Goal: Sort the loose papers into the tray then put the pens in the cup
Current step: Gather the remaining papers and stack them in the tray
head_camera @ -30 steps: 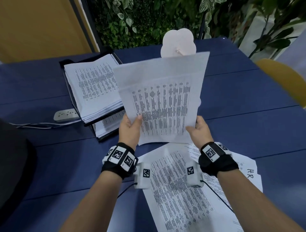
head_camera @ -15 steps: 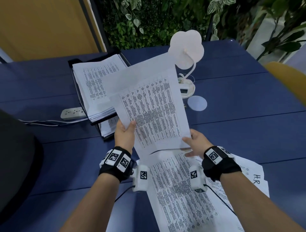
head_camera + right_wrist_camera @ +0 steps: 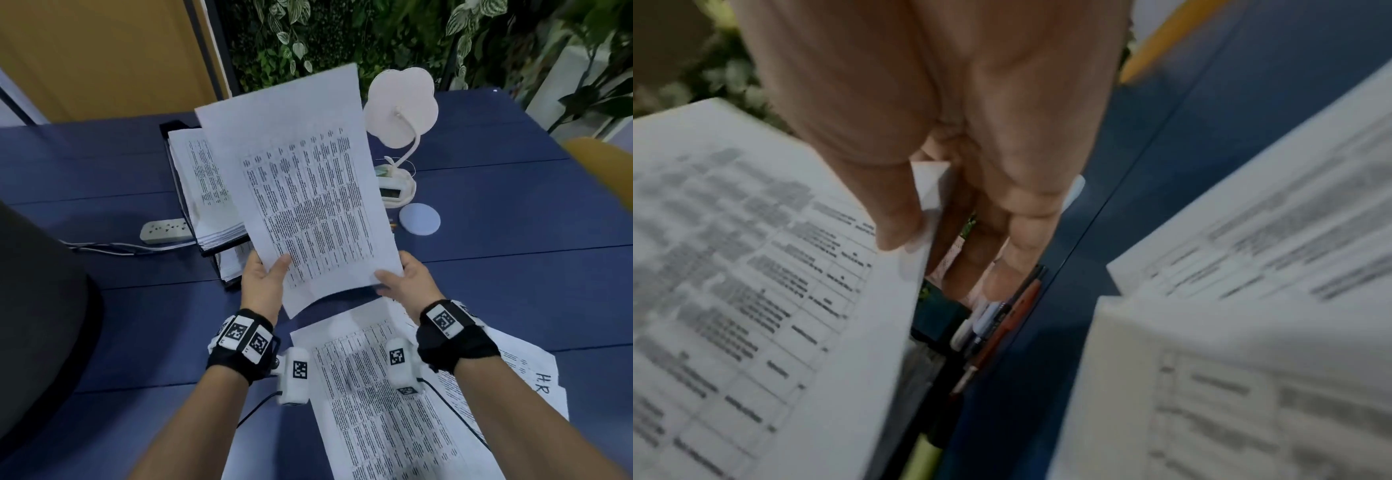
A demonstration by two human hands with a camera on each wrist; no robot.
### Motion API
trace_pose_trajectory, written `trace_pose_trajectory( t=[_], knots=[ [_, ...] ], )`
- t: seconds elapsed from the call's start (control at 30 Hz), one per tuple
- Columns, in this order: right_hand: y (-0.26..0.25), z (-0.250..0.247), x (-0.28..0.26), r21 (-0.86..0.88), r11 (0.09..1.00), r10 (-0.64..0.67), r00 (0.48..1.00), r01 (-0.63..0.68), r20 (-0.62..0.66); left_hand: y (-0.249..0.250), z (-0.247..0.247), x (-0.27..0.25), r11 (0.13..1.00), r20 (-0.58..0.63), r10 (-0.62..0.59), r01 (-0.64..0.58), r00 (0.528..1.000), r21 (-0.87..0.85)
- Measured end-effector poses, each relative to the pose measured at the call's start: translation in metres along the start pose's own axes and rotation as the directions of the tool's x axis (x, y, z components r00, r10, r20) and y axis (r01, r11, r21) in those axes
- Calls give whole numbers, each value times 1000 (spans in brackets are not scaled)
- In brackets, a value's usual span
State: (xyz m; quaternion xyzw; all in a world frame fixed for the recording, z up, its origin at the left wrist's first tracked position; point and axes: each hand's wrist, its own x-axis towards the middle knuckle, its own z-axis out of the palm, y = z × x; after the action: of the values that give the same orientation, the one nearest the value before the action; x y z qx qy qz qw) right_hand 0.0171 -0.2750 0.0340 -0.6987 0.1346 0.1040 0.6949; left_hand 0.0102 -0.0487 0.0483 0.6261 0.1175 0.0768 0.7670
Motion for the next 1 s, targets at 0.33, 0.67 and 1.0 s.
trace_pose_trajectory(
  t=[0.33,0.67,1.0],
  knots=[
    [-19,25,-3,528,848,61,997,-32,-37,4,21,-1,991,34,-20,24,999,-131],
    [-25,-17,2,25,984,-167,969,174,-183,33,-21,8,736,-284,313,-43,906,675],
    [-48,-10,3,21,967,-252,967,253,-44,105,3,20,-29,340,116,-339,933,940]
  ],
)
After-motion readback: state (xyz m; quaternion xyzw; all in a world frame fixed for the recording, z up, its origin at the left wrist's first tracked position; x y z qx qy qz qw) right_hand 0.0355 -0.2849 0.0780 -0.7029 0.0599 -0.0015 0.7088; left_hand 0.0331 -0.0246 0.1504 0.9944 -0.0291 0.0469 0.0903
